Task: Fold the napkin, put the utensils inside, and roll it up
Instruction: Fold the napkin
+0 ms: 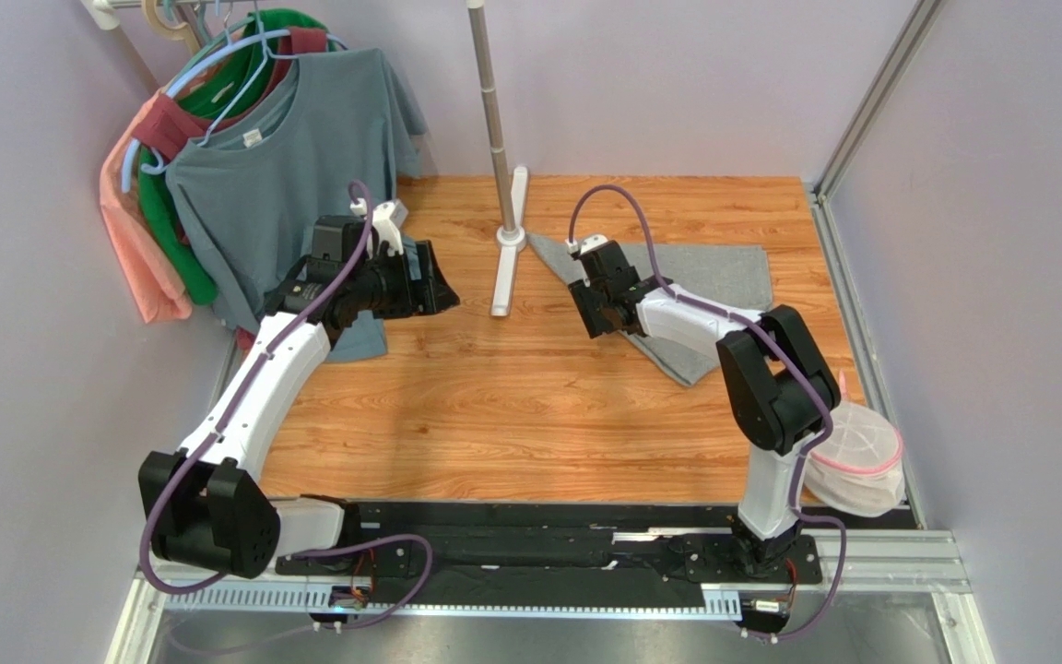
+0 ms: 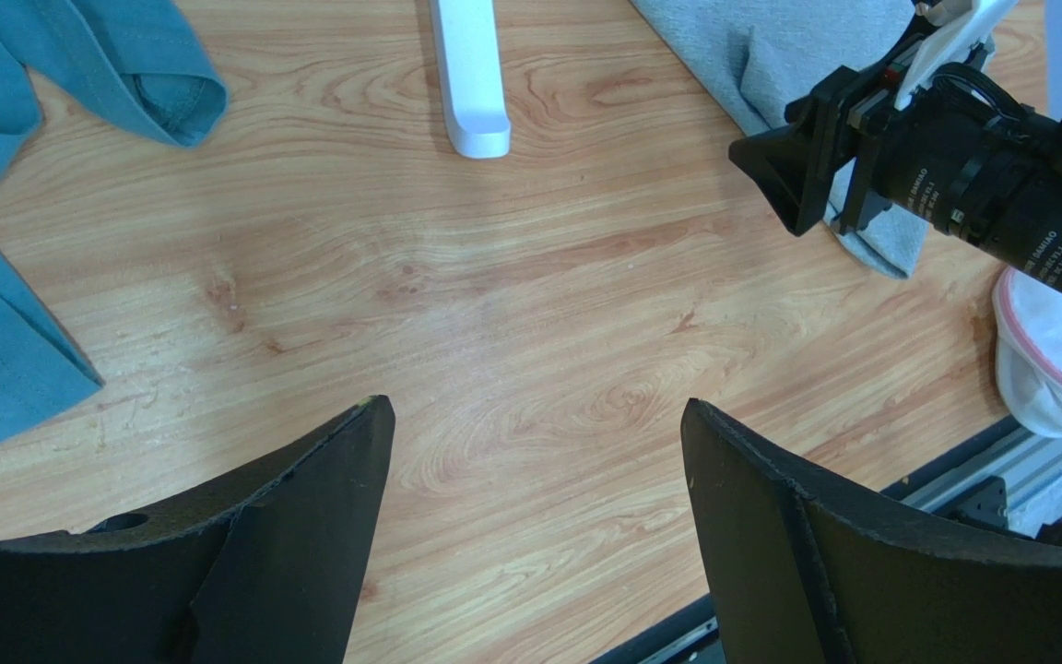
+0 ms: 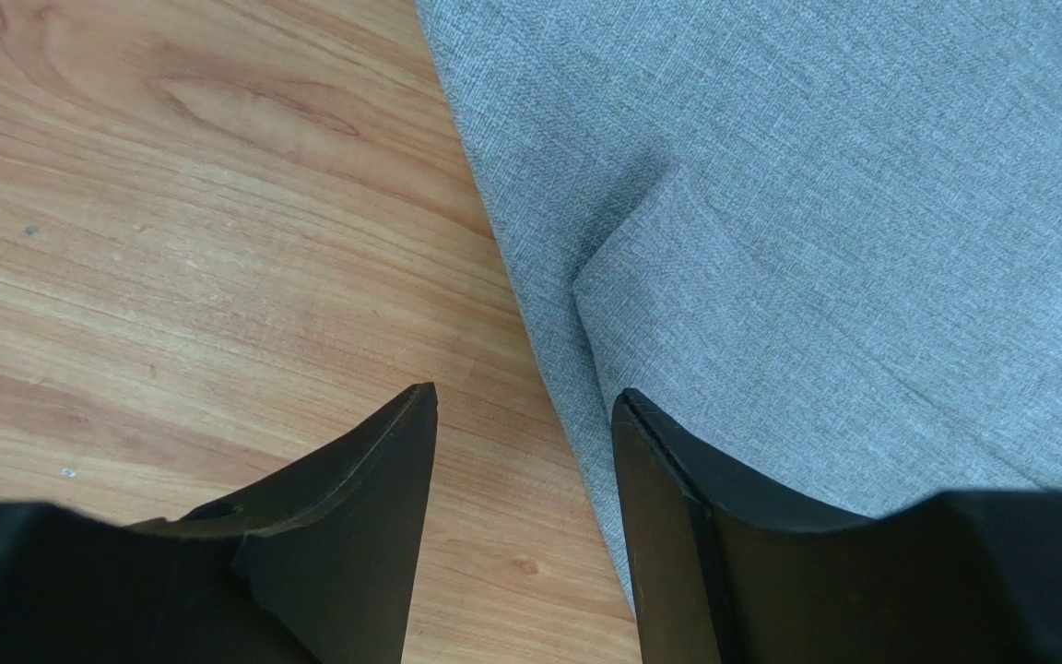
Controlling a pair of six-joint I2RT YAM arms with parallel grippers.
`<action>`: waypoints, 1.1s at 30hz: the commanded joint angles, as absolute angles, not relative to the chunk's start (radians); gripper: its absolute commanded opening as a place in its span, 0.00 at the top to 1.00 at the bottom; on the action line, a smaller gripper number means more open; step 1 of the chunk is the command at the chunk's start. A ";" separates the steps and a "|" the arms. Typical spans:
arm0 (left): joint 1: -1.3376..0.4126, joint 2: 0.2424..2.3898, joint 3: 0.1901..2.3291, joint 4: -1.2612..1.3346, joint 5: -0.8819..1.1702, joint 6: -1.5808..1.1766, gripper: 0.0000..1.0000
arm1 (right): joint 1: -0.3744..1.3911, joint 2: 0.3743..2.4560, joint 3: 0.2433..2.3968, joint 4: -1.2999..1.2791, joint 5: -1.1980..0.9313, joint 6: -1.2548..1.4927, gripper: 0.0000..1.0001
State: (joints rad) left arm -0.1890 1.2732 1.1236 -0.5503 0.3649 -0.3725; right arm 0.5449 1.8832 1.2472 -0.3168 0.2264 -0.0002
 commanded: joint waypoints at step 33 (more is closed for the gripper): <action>-0.186 1.272 1.137 -0.545 0.365 -0.368 0.15 | 0.557 2.011 1.387 -0.359 0.322 -0.077 0.55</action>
